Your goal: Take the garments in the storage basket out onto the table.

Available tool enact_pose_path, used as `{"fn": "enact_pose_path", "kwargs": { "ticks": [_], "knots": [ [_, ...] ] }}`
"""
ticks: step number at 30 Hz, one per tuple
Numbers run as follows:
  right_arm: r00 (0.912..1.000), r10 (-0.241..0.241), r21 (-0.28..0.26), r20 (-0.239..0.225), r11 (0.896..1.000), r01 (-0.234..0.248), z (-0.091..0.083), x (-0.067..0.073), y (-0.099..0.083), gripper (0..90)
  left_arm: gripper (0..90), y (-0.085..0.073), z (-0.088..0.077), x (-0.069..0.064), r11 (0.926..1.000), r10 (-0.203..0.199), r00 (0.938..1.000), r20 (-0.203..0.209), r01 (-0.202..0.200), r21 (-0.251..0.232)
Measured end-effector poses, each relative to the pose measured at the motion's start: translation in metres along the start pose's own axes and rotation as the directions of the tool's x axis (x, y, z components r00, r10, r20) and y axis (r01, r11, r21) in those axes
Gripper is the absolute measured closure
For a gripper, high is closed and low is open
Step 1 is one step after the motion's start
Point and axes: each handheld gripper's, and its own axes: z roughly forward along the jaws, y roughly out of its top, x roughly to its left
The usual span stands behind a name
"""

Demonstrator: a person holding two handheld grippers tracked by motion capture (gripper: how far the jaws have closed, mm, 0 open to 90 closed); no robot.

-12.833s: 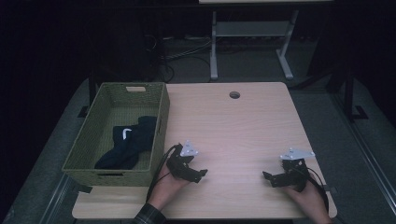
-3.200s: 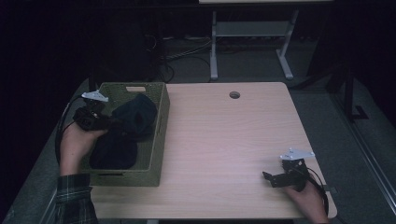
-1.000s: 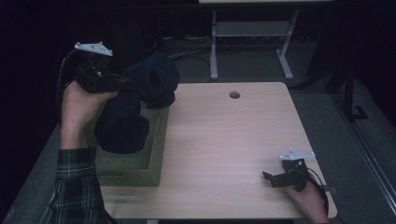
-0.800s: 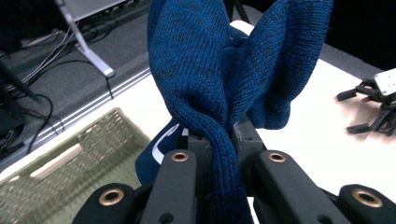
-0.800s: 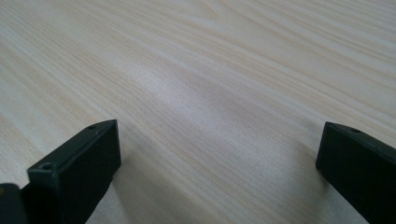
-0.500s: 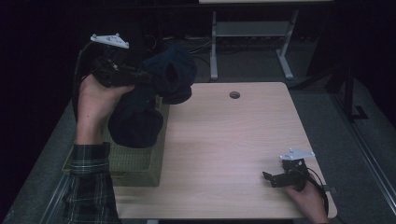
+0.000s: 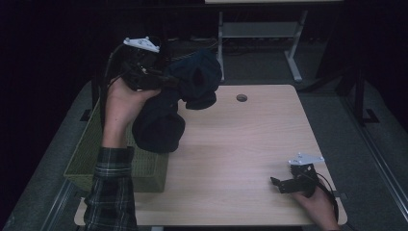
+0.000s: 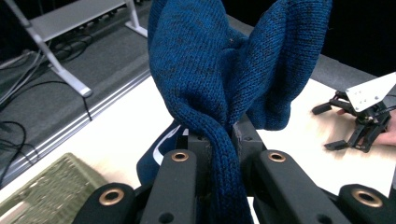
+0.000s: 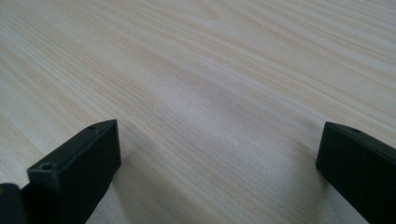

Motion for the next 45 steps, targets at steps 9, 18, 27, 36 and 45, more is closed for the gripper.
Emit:
{"fn": "enact_pose_path", "kwargs": {
  "ticks": [9,18,27,36,45],
  "knots": [
    [1.0000,0.001,0.001,0.000,1.000,-0.001,0.000,0.000,0.000,0.0,81.0,0.003,0.018,-0.010,0.9999,-0.003,0.9995,0.032,0.003,-0.011],
    [1.0000,-0.001,-0.001,0.000,1.000,0.001,0.000,0.000,0.000,0.0,80.9,-0.005,0.038,-0.020,0.9994,-0.021,0.9979,0.062,0.022,-0.027],
    [1.0000,-0.002,-0.001,0.000,1.000,0.002,0.000,0.000,0.000,0.0,80.9,-0.013,0.061,-0.031,0.9993,-0.030,0.9942,0.103,0.032,-0.018],
    [1.0000,-0.001,-0.001,0.000,1.000,0.001,0.000,0.000,0.000,0.0,80.9,-0.017,0.083,-0.048,0.9992,-0.030,0.9862,0.163,0.033,-0.020],
    [1.0000,-0.002,-0.001,0.000,1.000,0.002,0.000,0.000,0.000,0.0,81.0,-0.018,0.104,-0.066,0.9993,-0.021,0.9764,0.215,0.027,-0.025]
  ]
}}
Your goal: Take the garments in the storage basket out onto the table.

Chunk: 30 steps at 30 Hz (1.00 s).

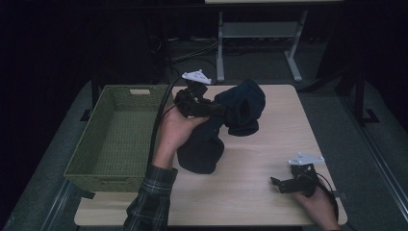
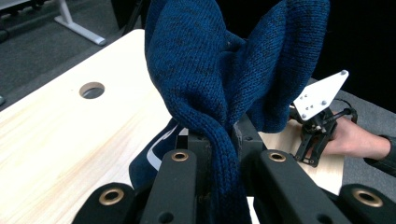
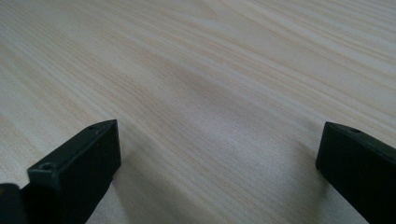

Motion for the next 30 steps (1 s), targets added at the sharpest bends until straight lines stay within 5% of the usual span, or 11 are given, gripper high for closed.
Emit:
{"fn": "enact_pose_path", "kwargs": {
  "ticks": [18,30],
  "knots": [
    [1.0000,-0.001,0.000,0.000,1.000,0.001,0.000,0.000,0.000,0.0,81.0,-0.002,0.043,-0.025,1.0000,0.003,0.9948,0.101,-0.002,-0.008],
    [1.0000,0.000,0.001,0.000,1.000,0.000,0.000,0.000,0.000,0.0,81.0,-0.003,0.069,-0.037,0.9992,-0.025,0.9836,0.179,0.030,-0.026]
  ]
}}
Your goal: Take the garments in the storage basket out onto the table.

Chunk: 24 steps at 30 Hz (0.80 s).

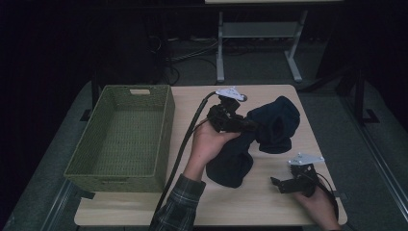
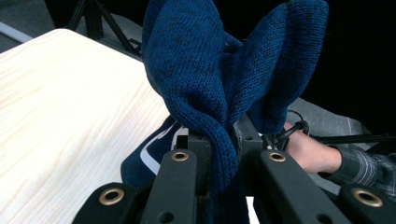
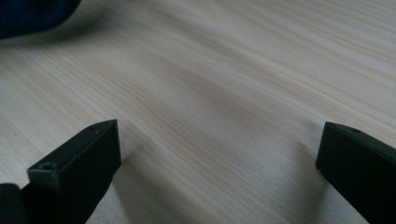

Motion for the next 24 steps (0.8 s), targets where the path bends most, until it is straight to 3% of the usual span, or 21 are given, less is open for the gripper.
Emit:
{"fn": "enact_pose_path", "kwargs": {
  "ticks": [13,24],
  "knots": [
    [1.0000,0.000,0.000,-0.002,1.000,0.000,0.000,0.000,0.000,0.0,81.0,-0.028,0.008,0.028,0.9980,-0.062,0.9978,-0.021,0.063,0.012],
    [1.0000,0.001,0.000,-0.002,1.000,-0.001,0.000,0.000,0.000,0.0,80.9,-0.056,0.000,0.052,0.9939,-0.108,0.9923,-0.061,0.109,0.016]
  ]
}}
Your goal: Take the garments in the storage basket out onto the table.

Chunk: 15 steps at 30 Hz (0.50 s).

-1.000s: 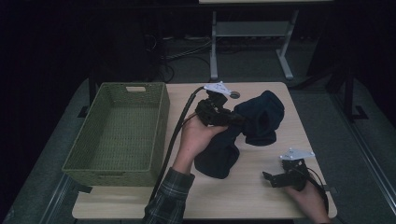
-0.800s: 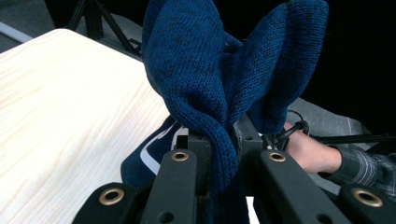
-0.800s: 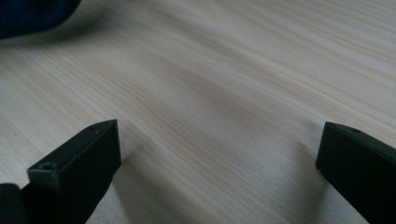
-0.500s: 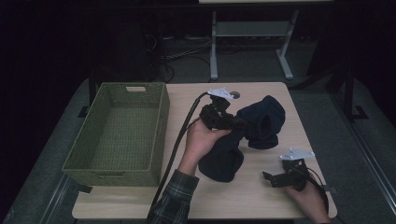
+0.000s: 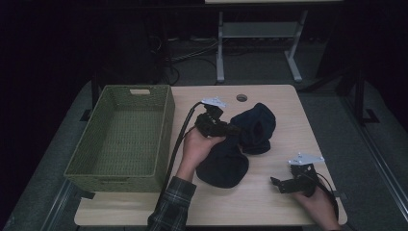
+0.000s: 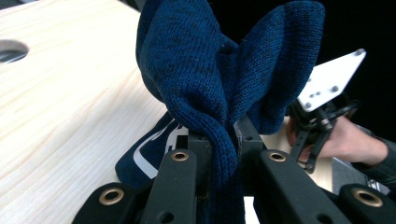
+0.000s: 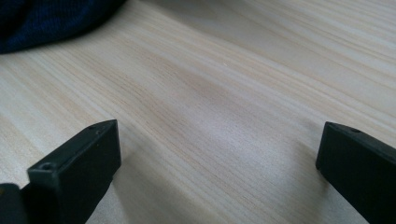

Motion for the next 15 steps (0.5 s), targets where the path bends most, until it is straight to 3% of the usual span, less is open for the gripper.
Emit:
{"fn": "enact_pose_path", "kwargs": {
  "ticks": [15],
  "knots": [
    [1.0000,0.002,0.001,0.000,1.000,-0.002,0.000,0.000,0.000,0.0,79.6,-0.029,-0.011,0.027,0.9991,-0.041,0.9956,-0.084,0.042,0.005]
  ]
}}
